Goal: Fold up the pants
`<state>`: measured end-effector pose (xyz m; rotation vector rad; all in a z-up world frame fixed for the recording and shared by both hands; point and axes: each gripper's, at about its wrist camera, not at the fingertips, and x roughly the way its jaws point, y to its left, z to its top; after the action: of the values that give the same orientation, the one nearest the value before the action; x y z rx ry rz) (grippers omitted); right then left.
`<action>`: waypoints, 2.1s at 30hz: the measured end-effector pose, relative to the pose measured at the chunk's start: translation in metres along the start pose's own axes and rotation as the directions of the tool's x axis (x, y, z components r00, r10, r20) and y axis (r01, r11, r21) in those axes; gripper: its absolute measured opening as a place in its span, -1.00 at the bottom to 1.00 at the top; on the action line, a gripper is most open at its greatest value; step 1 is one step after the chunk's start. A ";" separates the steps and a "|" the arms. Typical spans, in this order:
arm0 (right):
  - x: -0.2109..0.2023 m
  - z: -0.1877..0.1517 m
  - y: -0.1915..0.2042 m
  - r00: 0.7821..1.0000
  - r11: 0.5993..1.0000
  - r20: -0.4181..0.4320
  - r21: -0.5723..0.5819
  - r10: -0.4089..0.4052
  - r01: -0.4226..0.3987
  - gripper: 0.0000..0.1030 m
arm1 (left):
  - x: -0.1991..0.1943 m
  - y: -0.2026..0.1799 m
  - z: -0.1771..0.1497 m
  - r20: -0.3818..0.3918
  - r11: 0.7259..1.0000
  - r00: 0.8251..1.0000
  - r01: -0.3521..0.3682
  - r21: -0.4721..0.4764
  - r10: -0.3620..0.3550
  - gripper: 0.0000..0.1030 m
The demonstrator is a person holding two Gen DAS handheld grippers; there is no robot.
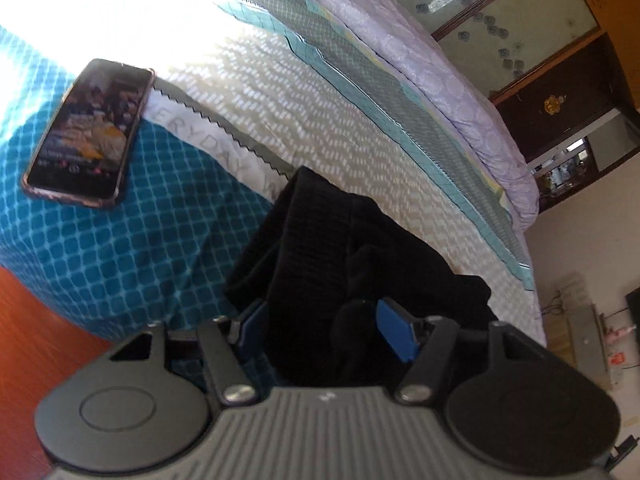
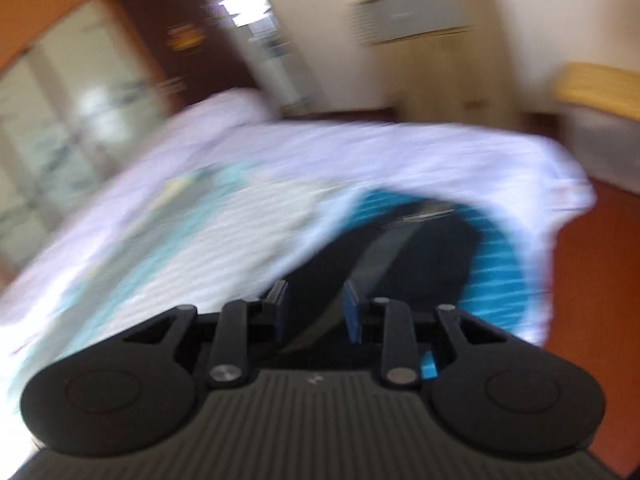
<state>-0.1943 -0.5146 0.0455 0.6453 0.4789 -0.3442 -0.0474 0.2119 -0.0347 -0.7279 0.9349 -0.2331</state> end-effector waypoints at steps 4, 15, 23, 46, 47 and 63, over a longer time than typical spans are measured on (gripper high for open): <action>0.036 -0.042 0.114 0.914 0.917 -0.267 -0.176 0.306 -0.358 -0.35 | 0.020 0.009 0.004 -0.043 0.993 0.996 0.075 -0.093 -0.079 0.26; 0.057 -0.225 0.343 0.484 0.516 -0.745 -0.220 0.459 -0.828 -0.57 | -0.024 -0.037 -0.010 0.339 0.943 0.938 -0.050 0.329 -0.069 -0.61; 0.083 -0.249 0.333 0.506 0.608 -0.779 -0.208 0.371 -0.767 -0.60 | 0.013 0.017 -0.014 0.168 0.984 0.981 -0.115 0.133 0.092 -0.23; 0.101 -0.197 0.239 0.675 0.847 -0.657 -0.103 0.336 -0.521 -0.52 | 0.010 -0.023 -0.029 0.057 0.974 0.998 -0.016 0.224 0.004 0.13; 0.101 -0.197 0.241 0.679 0.844 -0.649 -0.105 0.343 -0.526 -0.42 | 0.002 -0.019 -0.025 0.073 0.979 0.997 -0.018 0.204 0.003 0.29; 0.122 -0.225 0.278 0.660 0.809 -0.658 -0.130 0.362 -0.574 -0.41 | 0.064 0.022 -0.019 -0.058 0.974 0.980 0.180 -0.138 -0.189 -0.11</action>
<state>-0.0394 -0.1806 -0.0396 0.5159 0.9388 0.4779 -0.0274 0.1882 -0.0980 -0.9357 0.9566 -0.3650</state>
